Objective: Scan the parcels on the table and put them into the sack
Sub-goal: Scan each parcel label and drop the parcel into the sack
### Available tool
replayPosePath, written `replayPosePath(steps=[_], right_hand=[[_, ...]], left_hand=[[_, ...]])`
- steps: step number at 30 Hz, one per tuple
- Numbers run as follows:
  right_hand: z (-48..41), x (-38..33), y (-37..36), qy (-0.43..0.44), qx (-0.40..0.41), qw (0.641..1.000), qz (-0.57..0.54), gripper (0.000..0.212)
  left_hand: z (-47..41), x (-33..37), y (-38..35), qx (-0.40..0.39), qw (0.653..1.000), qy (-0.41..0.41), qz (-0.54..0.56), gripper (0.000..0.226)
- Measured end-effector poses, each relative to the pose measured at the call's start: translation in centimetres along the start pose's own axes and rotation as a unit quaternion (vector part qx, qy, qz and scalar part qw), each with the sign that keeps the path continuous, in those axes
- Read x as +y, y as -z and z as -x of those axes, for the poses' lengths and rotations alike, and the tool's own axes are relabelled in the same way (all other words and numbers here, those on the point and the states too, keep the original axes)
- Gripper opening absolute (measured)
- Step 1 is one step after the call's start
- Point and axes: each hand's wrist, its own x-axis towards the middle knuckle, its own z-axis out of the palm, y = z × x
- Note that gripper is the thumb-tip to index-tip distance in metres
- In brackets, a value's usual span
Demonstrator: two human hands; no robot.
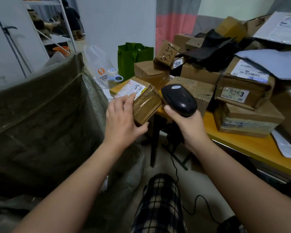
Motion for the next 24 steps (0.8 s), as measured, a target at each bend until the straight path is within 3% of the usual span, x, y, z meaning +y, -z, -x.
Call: replayPosePath(steps=[6, 9, 12, 15, 17, 20, 22, 24], right_hand=[[3.7, -2.7, -0.2, 0.007, 0.01, 0.989, -0.145, 0.034], [4.5, -4.4, 0.7, 0.002, 0.045, 0.983, -0.178, 0.039], [4.6, -5.9, 2.6, -0.01, 0.098, 0.984, -0.149, 0.041], [4.5, -6.9, 5.9, 0.053, 0.113, 0.991, -0.041, 0.036], [4.5, -7.4, 8.4, 0.1, 0.072, 0.991, 0.051, 0.043], [4.4, -8.3, 11.5, 0.109, -0.037, 0.975, 0.191, 0.058], [4.2, -9.2, 12.9, 0.094, -0.122, 0.958, 0.241, 0.064], [4.2, -10.2, 13.5, 0.072, -0.177, 0.948, 0.253, 0.058]], left_hand=[[2.0, 4.6, 2.2, 0.047, 0.992, -0.113, -0.005, 0.093], [1.8, 6.7, 2.4, 0.083, 0.978, -0.19, -0.032, 0.094], [1.4, 9.1, 2.5, 0.109, 0.968, -0.224, -0.039, 0.092], [0.4, 10.9, 2.7, 0.098, 0.956, -0.277, -0.005, 0.074], [-0.6, 11.6, 3.2, 0.032, 0.961, -0.266, 0.069, 0.069], [-2.9, 12.1, 4.0, -0.115, 0.962, -0.181, 0.167, 0.083], [-4.5, 12.1, 4.5, -0.257, 0.931, -0.152, 0.212, 0.098], [-5.5, 12.1, 4.9, -0.406, 0.871, -0.139, 0.24, 0.1]])
